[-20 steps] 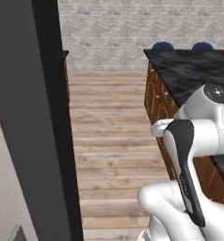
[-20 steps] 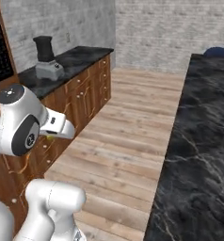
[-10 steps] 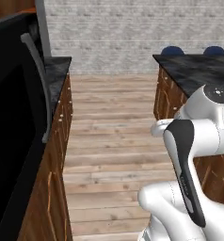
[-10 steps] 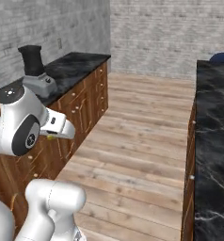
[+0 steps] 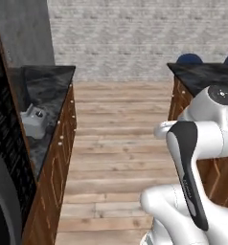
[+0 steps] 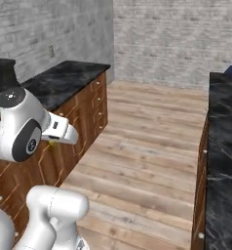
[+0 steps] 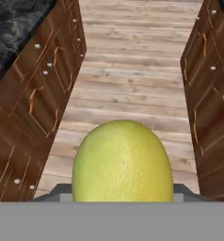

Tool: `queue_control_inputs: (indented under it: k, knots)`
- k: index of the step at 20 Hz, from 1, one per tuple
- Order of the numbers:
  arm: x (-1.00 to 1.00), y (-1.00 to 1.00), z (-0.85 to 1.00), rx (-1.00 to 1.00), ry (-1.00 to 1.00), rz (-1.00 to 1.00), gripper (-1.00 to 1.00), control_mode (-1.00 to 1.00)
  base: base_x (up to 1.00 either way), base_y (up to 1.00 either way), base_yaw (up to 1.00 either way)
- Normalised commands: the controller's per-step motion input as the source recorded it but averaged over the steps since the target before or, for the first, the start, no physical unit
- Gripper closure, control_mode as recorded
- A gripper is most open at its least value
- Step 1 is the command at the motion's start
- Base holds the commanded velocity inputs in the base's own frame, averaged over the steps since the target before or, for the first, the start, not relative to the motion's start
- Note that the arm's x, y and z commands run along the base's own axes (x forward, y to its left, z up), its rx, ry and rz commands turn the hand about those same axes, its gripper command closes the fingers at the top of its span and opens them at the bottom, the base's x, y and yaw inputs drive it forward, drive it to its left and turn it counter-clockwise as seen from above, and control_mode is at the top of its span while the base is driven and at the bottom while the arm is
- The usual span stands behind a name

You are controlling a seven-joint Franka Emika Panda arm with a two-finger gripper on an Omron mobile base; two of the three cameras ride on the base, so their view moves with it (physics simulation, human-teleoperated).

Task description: Grab the lemons from the fridge, place them in the blender, close the lid, and turn on the blender to create a marinade.

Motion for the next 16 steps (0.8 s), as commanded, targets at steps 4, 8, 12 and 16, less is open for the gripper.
queue_control_inputs:
  k: [4,8,12,16]
  knots:
    - [0.00,0.00,0.00,0.00,0.00,0.00,1.00,1.00,1.00,-0.15,0.57]
    - [0.00,0.00,0.00,0.00,0.00,0.00,1.00,1.00,1.00,-0.18,0.62]
    - [0.00,0.00,0.00,0.00,0.00,0.00,1.00,1.00,1.00,-0.28,0.58]
    - [0.00,0.00,0.00,0.00,0.00,0.00,1.00,1.00,1.00,-0.20,0.63]
